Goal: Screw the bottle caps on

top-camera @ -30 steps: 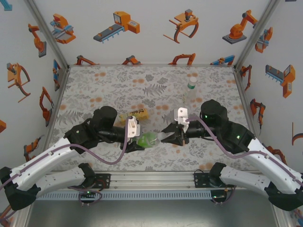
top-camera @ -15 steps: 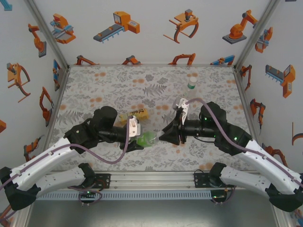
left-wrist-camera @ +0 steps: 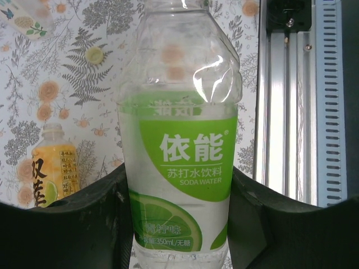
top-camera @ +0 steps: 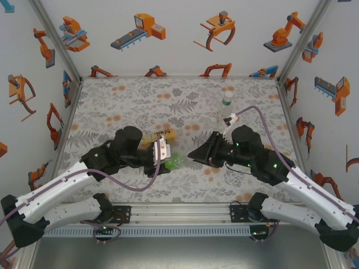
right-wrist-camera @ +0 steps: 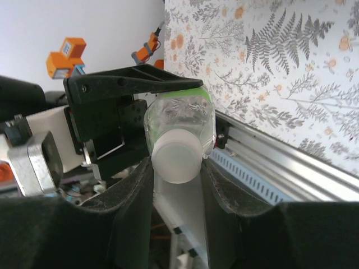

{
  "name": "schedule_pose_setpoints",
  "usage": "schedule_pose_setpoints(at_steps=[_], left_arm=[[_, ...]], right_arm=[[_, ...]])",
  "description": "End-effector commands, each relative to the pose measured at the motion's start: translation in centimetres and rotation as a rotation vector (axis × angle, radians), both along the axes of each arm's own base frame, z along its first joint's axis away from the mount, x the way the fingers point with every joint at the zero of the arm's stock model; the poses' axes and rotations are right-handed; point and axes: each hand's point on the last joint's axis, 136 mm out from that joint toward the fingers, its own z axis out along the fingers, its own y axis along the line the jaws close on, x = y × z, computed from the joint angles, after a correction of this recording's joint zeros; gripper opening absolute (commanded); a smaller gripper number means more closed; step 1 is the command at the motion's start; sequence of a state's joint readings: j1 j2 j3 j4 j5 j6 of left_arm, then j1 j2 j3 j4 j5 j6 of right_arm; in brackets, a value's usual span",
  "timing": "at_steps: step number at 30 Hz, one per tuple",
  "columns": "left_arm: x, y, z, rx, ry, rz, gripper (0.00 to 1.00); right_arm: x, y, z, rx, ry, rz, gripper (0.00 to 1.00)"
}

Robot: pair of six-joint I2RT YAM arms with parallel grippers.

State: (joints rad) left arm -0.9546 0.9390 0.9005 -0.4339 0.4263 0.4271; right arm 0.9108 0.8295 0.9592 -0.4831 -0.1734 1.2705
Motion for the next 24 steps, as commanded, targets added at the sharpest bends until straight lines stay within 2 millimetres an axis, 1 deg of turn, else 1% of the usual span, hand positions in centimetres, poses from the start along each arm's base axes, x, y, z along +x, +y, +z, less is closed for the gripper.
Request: schedule_pose_setpoints(at_steps=[1,3,5,6,7,8,9,11,14,15,21,24], left_arm=[[-0.4,-0.9,2.5,-0.094,-0.053,-0.051,0.00],[-0.5,-0.9,2.5,-0.096,-0.049,-0.060,0.01],[-0.5,-0.9,2.5,-0.095,-0.048,-0.061,0.06],[-0.5,-0.9,2.5,-0.096,-0.050,-0.061,0.12],[-0.5,-0.9,2.5,-0.096,-0.051,-0.061,0.23],[-0.5,-0.8,2.6,-0.097,-0.054,-0.057,0.36],[-0.5,-0.8,2.6,-0.096,-0.057,-0.054,0.44],[-0.4,-0.6,2.7,-0.096,-0.063,-0.047,0.55],[-0.3,-0.4,2.9,-0.098,-0.069,-0.035,0.63],[-0.3,-0.3,2.9,-0.098,-0.070,-0.032,0.65],[-0.5,0.2,2.8,-0.102,-0.068,-0.017,0.68],[-0.5,0.4,2.7,-0.099,-0.066,-0.007,0.69]], right_arm=[[0.7,-0.9,-0.6,0.006,0.099,-0.111,0.00],[0.8,-1.0,-0.5,-0.019,0.080,-0.108,0.00],[0.9,-1.1,-0.6,-0.037,0.073,-0.106,0.00],[0.9,-1.1,-0.6,-0.048,0.069,-0.102,0.00],[0.9,-1.1,-0.7,-0.059,0.065,-0.099,0.00],[1.0,-1.2,-0.7,-0.071,0.058,-0.097,0.00],[1.0,-1.2,-0.7,-0.086,0.049,-0.093,0.00],[1.1,-1.4,-0.8,-0.116,0.035,-0.089,0.00],[1.4,-1.8,-0.8,-0.187,-0.004,-0.080,0.00],[1.5,-1.9,-0.9,-0.211,-0.013,-0.078,0.00],[2.7,-2.6,-1.3,-0.374,-0.085,-0.059,0.00],[3.6,-3.0,-1.7,-0.490,-0.129,-0.041,0.00]])
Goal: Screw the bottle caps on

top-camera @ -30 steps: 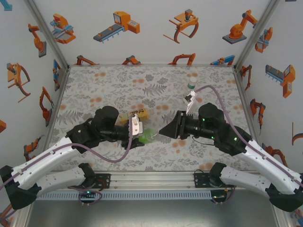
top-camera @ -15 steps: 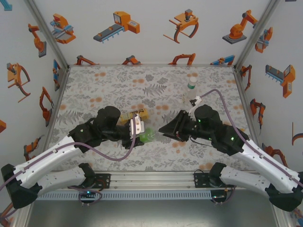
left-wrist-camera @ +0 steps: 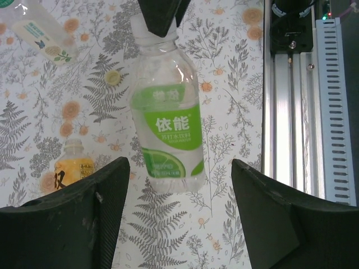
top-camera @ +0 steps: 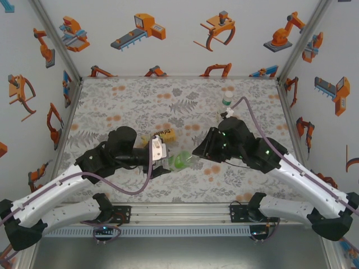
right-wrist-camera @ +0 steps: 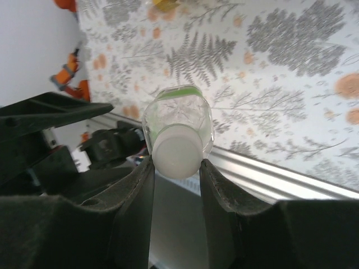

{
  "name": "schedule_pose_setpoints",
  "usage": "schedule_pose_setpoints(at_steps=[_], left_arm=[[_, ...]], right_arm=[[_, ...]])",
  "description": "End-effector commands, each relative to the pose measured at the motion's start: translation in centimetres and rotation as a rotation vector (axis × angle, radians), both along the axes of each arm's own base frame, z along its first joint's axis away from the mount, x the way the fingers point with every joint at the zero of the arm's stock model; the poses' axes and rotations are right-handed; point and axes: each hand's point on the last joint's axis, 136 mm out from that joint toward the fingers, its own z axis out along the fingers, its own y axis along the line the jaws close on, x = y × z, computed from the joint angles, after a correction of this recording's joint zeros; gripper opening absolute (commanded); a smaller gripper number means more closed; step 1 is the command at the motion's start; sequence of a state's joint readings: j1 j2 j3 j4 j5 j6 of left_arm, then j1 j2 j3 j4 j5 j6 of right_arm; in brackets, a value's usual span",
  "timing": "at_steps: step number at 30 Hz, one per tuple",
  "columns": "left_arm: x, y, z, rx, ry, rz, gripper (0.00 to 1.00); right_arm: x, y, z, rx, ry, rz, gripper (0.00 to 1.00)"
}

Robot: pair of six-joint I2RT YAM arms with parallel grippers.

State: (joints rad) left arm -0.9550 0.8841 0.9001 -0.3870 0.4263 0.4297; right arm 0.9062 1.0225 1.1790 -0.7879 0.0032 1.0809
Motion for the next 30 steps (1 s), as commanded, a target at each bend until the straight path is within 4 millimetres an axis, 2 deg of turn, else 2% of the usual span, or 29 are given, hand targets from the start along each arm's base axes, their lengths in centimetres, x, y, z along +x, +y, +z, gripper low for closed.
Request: schedule_pose_setpoints(at_steps=[1,7,16,23,30], left_arm=[[-0.3,0.3,0.2,-0.016,-0.008,-0.002,0.69],[-0.3,0.8,0.1,-0.014,-0.004,0.019,0.69],[-0.2,1.6,-0.2,-0.019,0.004,0.059,0.69],[0.0,1.9,-0.6,-0.017,0.014,0.084,0.68],[0.2,2.3,-1.1,0.007,0.017,0.107,0.68]], right_arm=[[1.2,-1.5,0.4,-0.173,-0.092,0.028,0.00],[4.4,-2.2,0.0,-0.372,-0.161,0.058,0.00],[11.8,-3.0,0.3,-0.457,-0.175,0.056,0.00],[18.3,-2.7,-1.3,-0.513,-0.153,0.092,0.00],[23.5,-2.4,-3.2,-0.525,-0.120,0.114,0.00]])
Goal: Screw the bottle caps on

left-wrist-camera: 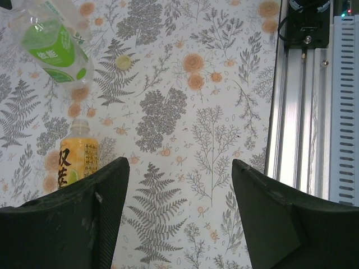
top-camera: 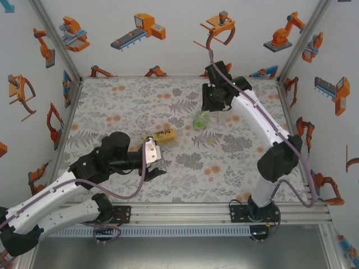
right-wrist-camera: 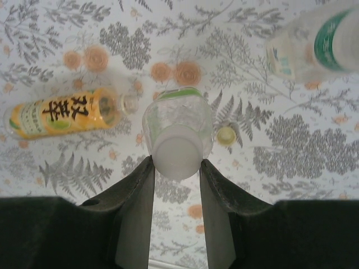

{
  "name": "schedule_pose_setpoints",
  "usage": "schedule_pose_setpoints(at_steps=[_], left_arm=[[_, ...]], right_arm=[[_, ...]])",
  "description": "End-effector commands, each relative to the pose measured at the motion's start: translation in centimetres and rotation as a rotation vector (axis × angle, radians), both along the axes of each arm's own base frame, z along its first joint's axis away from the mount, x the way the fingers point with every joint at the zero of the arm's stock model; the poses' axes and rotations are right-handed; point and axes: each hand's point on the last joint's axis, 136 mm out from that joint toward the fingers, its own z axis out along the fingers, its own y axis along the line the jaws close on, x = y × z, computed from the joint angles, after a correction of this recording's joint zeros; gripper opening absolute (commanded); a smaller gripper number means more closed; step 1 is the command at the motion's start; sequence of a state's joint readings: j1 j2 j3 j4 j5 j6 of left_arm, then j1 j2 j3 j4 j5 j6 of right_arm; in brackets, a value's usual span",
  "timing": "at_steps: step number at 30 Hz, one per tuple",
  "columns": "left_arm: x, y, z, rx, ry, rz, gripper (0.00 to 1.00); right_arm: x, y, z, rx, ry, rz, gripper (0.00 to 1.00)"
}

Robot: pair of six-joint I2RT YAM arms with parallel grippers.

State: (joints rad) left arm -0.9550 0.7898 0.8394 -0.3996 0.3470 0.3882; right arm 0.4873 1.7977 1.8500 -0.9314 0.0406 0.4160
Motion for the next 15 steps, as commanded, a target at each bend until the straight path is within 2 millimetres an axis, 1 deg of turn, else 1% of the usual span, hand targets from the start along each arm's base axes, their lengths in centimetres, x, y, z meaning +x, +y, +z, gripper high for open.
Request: schedule_pose_setpoints(at_steps=[1,4,7,15], left_arm=[[-0.1,0.5,-0.5,0.011,0.021,0.021,0.68],[-0.1,0.7,-0.6,0.012,0.025,0.028,0.68],[-0.1,0.9,-0.8,0.011,0.030,0.036,0.68],[-0.1,1.1,-1.1,0.007,0.035,0.050,0.68]], right_arm=[[1.6,0.3,-0.4,-0.014,0.013,0.053,0.00],[3.1,0.2,-1.5,-0.040,0.041,0.053,0.00],[4.1,0.2,-2.4,-0.079,0.059,0.060,0.00],[5.4,-0.2,-3.9,-0.140,0.065,0.048,0.00]])
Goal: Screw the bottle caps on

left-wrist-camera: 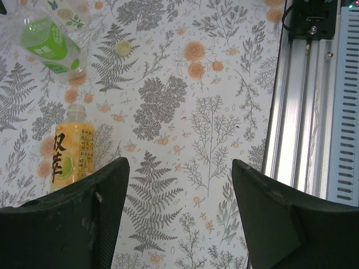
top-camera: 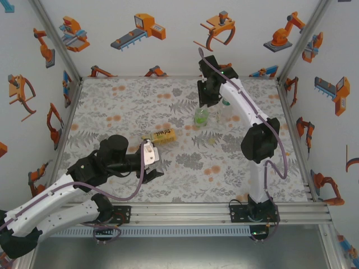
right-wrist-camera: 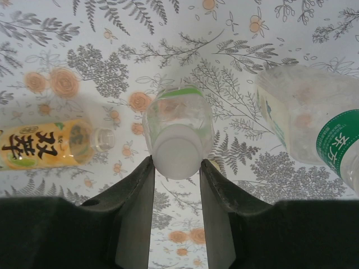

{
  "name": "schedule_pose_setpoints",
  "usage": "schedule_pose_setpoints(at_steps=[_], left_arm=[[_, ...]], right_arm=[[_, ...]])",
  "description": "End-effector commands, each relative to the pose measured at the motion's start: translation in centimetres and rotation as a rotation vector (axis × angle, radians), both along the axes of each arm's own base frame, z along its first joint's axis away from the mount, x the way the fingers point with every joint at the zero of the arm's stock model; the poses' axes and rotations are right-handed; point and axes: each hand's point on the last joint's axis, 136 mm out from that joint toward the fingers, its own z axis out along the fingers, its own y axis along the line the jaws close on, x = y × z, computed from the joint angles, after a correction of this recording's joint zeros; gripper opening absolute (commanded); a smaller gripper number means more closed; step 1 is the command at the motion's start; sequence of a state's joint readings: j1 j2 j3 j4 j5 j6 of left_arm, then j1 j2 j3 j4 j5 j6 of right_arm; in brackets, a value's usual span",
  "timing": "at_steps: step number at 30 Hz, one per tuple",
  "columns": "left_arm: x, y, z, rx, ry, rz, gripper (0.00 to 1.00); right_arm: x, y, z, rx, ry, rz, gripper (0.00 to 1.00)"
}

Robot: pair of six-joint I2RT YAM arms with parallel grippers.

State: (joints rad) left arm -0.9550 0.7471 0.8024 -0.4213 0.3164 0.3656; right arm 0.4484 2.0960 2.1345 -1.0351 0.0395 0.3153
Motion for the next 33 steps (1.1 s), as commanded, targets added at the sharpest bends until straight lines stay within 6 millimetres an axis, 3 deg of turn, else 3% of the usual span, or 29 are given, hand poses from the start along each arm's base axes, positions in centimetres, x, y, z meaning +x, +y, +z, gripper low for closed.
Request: schedule_pose_setpoints(at_steps=[1,25,27,29,33], left_arm=[[0.0,0.2,-0.1,-0.009,0.016,0.014,0.68],[0.2,0.1,-0.3,-0.010,0.011,0.020,0.69],[0.1,0.1,-0.4,-0.009,0.013,0.019,0.69],[0.1,0.1,-0.3,-0.013,0.014,0.018,0.69],[0.0,0.1,0.0,-0.020,0.012,0.017,0.69]], right_arm=[[0.2,-0.8,0.6,-0.045,-0.019,0.003,0.00],[1.3,-0.9,-1.2,-0.069,-0.031,-0.020,0.00],[1.3,-1.0,-1.2,-0.070,-0.030,-0.022,0.08],[1.2,-0.9,-1.2,-0.066,-0.027,-0.026,0.22],[1.3,-1.0,-0.8,-0.068,-0.033,-0.029,0.39]])
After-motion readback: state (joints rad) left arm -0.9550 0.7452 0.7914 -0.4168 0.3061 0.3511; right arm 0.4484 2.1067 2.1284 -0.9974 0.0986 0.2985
